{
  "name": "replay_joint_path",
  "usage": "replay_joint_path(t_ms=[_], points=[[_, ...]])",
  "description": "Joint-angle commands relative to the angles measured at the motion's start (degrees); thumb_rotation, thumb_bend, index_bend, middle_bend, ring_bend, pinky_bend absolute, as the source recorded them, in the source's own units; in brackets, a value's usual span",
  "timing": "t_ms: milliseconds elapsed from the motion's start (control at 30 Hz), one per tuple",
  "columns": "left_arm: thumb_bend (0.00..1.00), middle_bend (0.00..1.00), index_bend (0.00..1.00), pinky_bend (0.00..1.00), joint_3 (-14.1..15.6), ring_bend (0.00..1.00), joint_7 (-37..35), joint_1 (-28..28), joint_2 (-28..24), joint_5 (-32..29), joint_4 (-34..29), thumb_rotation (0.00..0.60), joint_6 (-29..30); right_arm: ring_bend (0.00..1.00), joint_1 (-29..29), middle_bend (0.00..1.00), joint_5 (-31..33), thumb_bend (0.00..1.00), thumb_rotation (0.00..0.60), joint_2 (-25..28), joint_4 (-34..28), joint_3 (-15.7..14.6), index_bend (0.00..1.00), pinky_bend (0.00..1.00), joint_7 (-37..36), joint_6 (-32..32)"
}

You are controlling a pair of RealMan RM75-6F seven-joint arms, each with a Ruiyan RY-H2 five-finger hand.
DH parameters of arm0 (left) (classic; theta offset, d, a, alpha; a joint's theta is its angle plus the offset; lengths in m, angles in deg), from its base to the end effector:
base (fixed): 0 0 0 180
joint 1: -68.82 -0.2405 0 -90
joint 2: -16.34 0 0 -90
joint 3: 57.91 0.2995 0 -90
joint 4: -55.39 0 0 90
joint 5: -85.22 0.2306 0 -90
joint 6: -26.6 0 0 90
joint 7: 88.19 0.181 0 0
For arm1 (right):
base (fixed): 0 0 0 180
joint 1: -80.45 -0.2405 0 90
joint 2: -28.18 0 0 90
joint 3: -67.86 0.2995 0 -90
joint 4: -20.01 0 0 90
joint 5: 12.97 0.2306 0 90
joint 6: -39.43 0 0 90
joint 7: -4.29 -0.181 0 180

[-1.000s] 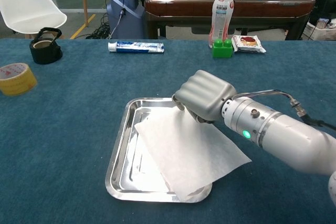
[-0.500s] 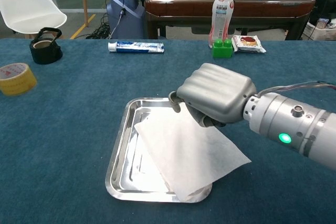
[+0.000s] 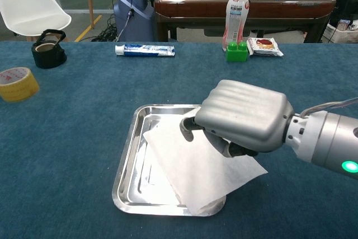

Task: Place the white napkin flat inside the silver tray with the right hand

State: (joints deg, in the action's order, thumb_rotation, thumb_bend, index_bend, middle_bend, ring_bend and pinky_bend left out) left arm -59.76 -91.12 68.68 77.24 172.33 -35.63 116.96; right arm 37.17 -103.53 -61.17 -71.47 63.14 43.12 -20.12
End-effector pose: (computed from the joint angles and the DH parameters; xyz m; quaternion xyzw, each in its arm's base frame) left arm -0.3753 0.1872 0.1932 -0.5739 -0.3767 -0.3816 0.6190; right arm -0.1252 -0.2951 -0.0901 0.8855 -0.0612 0.3438 0.3065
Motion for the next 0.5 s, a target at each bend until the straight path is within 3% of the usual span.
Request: replay_joint_path(t_ms=[33,200,500], points=[[0.11,0.36,0.33,0.49,0.0,0.3,0.0,0.0,0.0,-0.1,0.0,0.6,-0.1,0.99,-1.5,1.0,-5.2,0.97,0.6,1.9,2.3,-2.0,0.34,1.0,-6.0,1.3],[0.11,0.36,0.33,0.49,0.0,0.3,0.2,0.1,0.1,-0.1,0.0,0.6,-0.2,0.98,-2.5,1.0,-8.8,0.98,0.6,3.2,3.7,-3.6,0.28,1.0,-10.3,2.6],[0.11,0.36,0.33,0.49,0.0,0.3,0.4,0.1,0.2,-0.3,0.0,0.6,-0.3,0.98,-2.8,1.0,-10.8,0.99,0.6,4.8,2.9,-4.7,0.28,1.0,-13.3,4.5]])
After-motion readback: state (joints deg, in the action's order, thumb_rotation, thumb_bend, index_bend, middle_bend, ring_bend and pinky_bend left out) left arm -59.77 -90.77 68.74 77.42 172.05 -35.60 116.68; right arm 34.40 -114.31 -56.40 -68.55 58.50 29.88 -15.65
